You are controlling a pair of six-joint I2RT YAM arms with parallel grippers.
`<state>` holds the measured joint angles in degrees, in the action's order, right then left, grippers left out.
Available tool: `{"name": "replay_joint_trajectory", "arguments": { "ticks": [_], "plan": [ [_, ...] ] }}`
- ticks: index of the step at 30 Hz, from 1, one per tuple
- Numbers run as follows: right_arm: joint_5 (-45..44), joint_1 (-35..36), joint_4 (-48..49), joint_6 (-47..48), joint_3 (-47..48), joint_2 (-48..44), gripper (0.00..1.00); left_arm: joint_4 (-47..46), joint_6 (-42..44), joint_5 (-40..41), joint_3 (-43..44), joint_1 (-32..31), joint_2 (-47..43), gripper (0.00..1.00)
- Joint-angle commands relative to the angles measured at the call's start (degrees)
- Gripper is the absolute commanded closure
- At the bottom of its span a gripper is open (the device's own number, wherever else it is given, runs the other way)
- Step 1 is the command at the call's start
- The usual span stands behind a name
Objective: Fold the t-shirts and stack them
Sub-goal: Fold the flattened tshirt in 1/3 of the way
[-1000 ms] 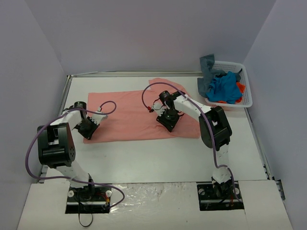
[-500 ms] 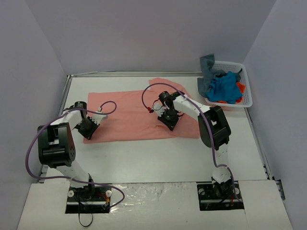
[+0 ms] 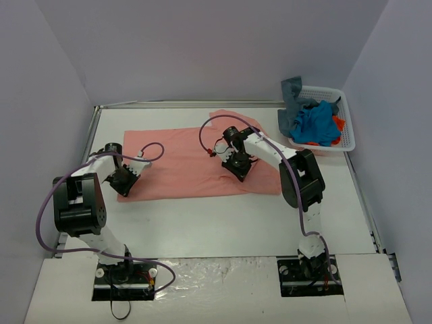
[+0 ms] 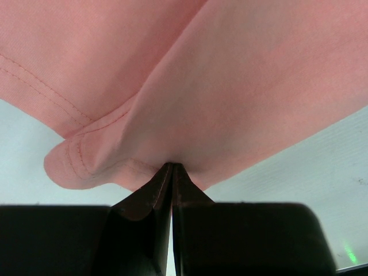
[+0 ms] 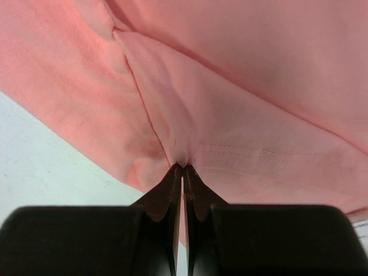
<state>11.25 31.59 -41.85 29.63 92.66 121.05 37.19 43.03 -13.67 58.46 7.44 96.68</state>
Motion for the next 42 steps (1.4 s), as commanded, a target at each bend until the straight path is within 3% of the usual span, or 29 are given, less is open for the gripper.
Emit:
{"name": "replay_joint_trajectory", "arguments": {
  "ticks": [1,37,42],
  "plan": [
    [-1.84,0.49,-3.07,0.08,3.22,-3.81,1.0,-0.98,0.04,-2.33,-3.88,-0.32,3.6,0.98],
    [-6.67,3.39,-4.83,3.69,26.42,12.8,1.0,-0.45,-0.31,-2.15,-5.46,-0.32,2.63,0.97],
    [-10.71,3.39,0.35,1.93,28.36,13.16,0.82,-0.19,-0.4,-1.97,-5.11,-0.32,2.98,0.98]
  ]
}}
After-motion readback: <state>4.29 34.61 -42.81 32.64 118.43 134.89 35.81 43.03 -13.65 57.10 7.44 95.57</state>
